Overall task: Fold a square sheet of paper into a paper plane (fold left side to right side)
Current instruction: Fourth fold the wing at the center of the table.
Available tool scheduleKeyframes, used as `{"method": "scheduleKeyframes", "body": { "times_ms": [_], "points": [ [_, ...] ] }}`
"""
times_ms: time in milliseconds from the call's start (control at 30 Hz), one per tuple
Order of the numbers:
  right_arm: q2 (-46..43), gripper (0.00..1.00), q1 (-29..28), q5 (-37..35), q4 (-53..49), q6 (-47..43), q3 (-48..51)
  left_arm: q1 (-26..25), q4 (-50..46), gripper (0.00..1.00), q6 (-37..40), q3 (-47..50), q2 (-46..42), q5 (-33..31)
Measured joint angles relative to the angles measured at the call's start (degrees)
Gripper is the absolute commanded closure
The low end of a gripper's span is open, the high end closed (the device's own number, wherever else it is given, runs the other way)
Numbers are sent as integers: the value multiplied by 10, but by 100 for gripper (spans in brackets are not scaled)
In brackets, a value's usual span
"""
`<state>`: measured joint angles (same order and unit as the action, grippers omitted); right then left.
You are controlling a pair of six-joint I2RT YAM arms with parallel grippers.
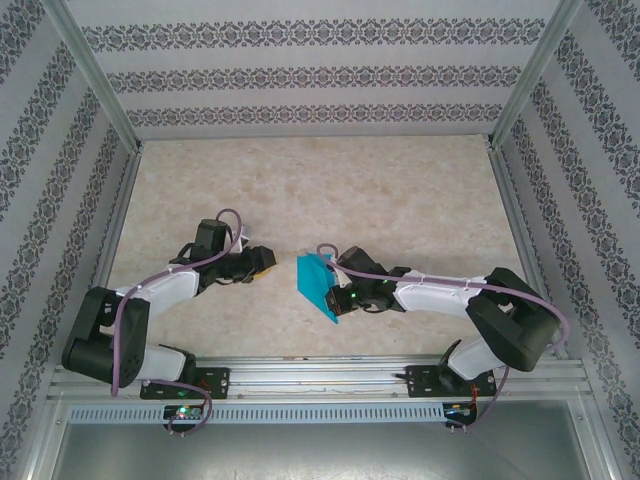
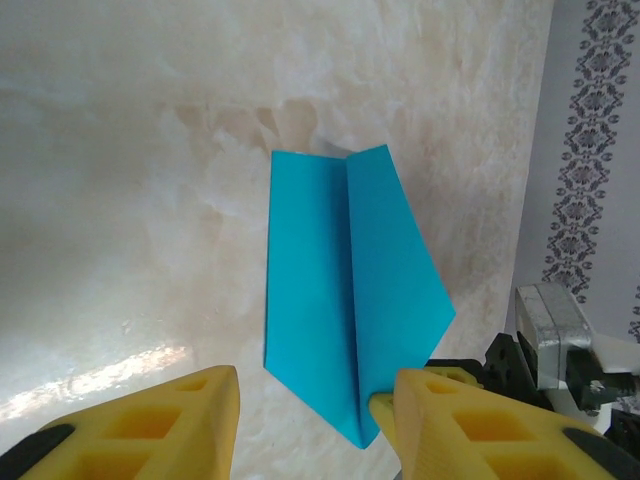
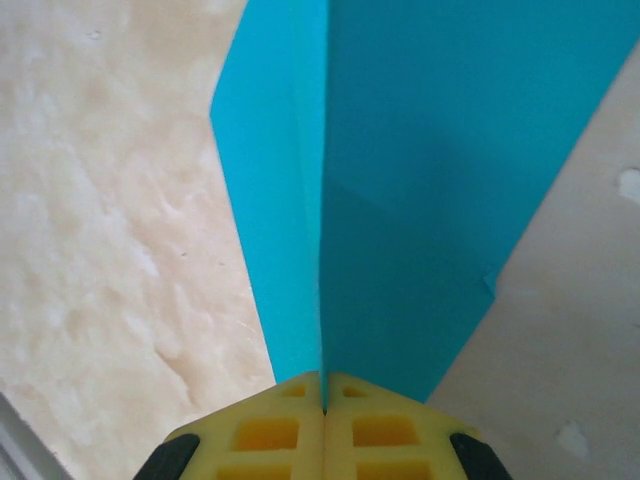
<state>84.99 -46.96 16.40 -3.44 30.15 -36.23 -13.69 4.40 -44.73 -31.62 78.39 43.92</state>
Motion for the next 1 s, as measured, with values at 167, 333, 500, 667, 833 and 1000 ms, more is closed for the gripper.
{"method": "scheduleKeyframes", "body": {
  "times_ms": [167,333,500,667,833,1000],
  "points": [
    [12,100,15,30,28,4,3,-45,36,54,-24,0,24,-2],
    [24,100,32,62,48,13,14,-94,64,54,-49,-2,67,-15],
    [29,100,45,86,67,16,25,-125,88,55,-67,-17,111,-26],
    [29,100,49,96,75,16,30,-150,105,56,-77,-44,144,-36],
    [30,100,54,103,82,17,34,-162,113,56,-83,-64,163,-41],
    [32,100,56,108,90,17,35,-169,113,56,-83,-92,192,-50]
  ]
}}
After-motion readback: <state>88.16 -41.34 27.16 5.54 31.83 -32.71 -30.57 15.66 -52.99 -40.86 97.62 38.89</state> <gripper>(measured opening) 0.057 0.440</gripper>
